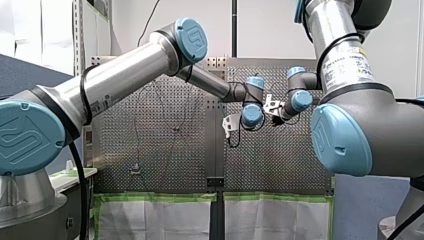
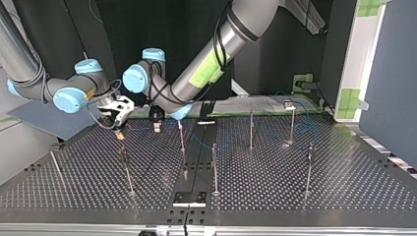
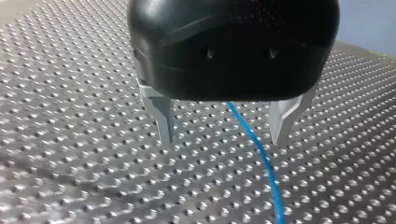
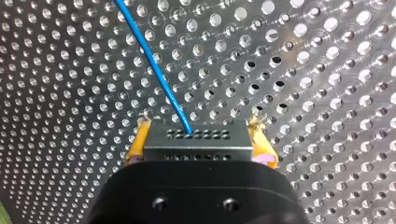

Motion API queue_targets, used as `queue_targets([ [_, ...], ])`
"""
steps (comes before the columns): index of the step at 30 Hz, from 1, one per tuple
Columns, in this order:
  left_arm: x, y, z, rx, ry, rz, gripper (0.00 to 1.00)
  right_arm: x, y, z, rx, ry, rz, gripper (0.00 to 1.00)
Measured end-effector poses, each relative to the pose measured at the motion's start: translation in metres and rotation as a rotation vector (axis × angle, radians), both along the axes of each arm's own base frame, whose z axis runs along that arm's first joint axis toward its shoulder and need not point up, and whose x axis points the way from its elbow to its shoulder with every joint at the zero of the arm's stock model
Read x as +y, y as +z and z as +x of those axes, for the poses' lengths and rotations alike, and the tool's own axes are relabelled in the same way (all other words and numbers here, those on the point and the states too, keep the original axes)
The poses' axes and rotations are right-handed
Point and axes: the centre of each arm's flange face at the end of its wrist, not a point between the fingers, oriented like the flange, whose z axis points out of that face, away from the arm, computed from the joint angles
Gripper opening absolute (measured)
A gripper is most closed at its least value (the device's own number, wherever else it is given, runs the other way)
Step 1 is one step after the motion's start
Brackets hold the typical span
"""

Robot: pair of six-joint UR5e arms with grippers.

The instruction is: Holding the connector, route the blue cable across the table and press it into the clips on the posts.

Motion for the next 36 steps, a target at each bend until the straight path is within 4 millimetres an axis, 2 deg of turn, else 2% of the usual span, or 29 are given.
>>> queue_targets([
  [11, -0.008, -0.032, 0.020, 0.007, 0.012, -0.021, 1.00, -0.001, 0.000, -0.002, 0.000, -0.004, -0.002, 0.00],
  [19, -0.018, -0.029, 0.023, -0.018, 0.023, -0.053, 1.00, -0.002, 0.000, -0.004, 0.000, -0.007, -0.002, 0.00],
  [21, -0.018, -0.030, 0.021, -0.017, 0.027, -0.057, 0.97, -0.002, 0.000, -0.004, 0.000, -0.007, -0.002, 0.00],
  [23, -0.019, -0.031, 0.019, -0.015, 0.029, -0.057, 0.66, -0.002, 0.000, -0.004, 0.000, -0.007, -0.002, 0.00],
  [24, -0.019, -0.032, 0.018, -0.014, 0.030, -0.057, 0.66, -0.003, 0.000, -0.004, 0.000, -0.007, -0.003, 0.00],
  [26, -0.019, -0.033, 0.017, -0.012, 0.031, -0.055, 0.22, -0.003, 0.000, -0.004, 0.001, -0.007, -0.003, 0.00],
  [27, -0.018, -0.034, 0.017, -0.011, 0.031, -0.054, 0.22, -0.003, 0.000, -0.004, 0.001, -0.007, -0.003, 0.00],
  [29, -0.018, -0.035, 0.017, -0.010, 0.030, -0.053, 0.00, -0.002, 0.000, -0.004, 0.001, -0.007, -0.002, 0.00],
  [36, -0.018, -0.032, 0.017, -0.009, 0.031, -0.049, 0.00, -0.003, 0.000, -0.004, 0.003, -0.006, -0.004, 0.00],
])
